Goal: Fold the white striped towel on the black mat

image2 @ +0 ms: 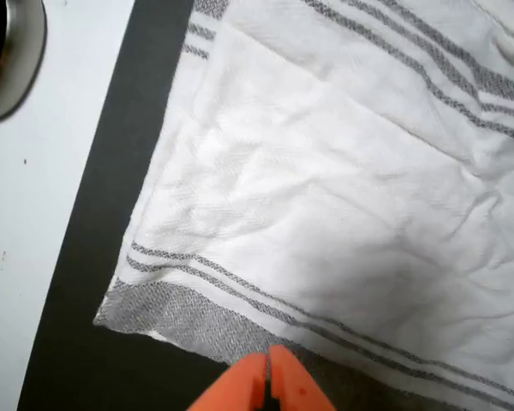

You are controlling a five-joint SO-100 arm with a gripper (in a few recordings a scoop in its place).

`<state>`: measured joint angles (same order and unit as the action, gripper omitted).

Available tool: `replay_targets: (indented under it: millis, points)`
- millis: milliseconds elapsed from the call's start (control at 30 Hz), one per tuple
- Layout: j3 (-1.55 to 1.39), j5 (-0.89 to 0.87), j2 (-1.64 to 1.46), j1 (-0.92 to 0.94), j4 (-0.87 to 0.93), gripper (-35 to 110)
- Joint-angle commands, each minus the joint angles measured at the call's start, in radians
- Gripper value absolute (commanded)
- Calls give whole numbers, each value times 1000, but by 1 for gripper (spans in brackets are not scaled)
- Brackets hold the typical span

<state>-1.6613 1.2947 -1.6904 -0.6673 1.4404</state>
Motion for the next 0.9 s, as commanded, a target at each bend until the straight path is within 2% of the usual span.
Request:
replay_targets:
  millis: [0, 433, 867]
  points:
    - [130, 2, 92, -32, 8, 0]
    - [586, -38, 518, -83, 114, 2]
    - [686, -49, 696, -91, 121, 13]
